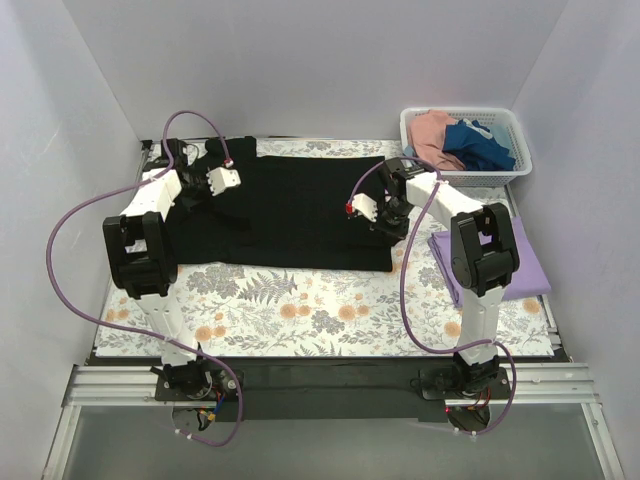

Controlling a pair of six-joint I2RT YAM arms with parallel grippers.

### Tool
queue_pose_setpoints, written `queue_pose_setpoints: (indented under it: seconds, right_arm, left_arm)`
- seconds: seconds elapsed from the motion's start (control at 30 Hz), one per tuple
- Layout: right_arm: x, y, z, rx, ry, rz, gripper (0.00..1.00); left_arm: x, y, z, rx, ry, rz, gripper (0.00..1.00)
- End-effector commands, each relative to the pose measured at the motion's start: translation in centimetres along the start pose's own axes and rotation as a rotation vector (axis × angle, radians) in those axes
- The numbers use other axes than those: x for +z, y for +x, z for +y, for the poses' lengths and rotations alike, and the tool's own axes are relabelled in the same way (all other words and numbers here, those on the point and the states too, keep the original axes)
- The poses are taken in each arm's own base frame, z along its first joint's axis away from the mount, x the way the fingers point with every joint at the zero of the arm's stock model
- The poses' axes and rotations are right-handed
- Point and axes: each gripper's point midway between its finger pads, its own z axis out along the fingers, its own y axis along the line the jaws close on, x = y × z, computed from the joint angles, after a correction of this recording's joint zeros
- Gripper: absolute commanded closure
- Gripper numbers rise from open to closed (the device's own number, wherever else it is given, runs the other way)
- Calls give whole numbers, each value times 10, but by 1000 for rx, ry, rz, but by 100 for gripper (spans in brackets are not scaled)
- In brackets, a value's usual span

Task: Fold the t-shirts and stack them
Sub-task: Fold the tshirt

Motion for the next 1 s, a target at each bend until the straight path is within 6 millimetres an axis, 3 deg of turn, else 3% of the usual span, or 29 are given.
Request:
queue_pose_setpoints:
  seconds: [0.0, 0.03, 0.13, 0.23, 0.3, 0.33, 0.43, 0.77, 0.97]
  right_arm:
    - [-7, -6, -11, -24, 14, -5, 99]
    - [-8, -8, -12, -19, 17, -11, 99]
    - [-10, -14, -14, -7, 20, -30, 99]
    - [-10, -14, -14, 14, 20, -33, 99]
    - [-11, -16, -13, 22, 18, -40, 99]
    - [-11, -16, -14, 24, 19, -42, 99]
    - [-12, -19, -12, 27, 14, -53, 99]
    - [-9, -16, -11, 27, 1, -41, 99]
    - [-10, -16, -13, 30, 11, -37, 99]
  left_arm:
    - [-28, -10, 23, -153, -34, -77, 71]
    - [-26, -3, 17, -264, 7, -83, 66]
    - [-62, 20, 14, -496, 97, -134, 49]
    - [-86, 70, -5, -768, 134, -143, 46]
    - [-98, 82, -14, -851, 127, -159, 45]
    - [-95, 92, -30, -897, 152, -147, 45]
    - [-99, 113, -48, -994, 149, -131, 45]
    - [-78, 114, -83, -1114, 295, -145, 44]
    - [-60, 116, -91, -1130, 326, -124, 44]
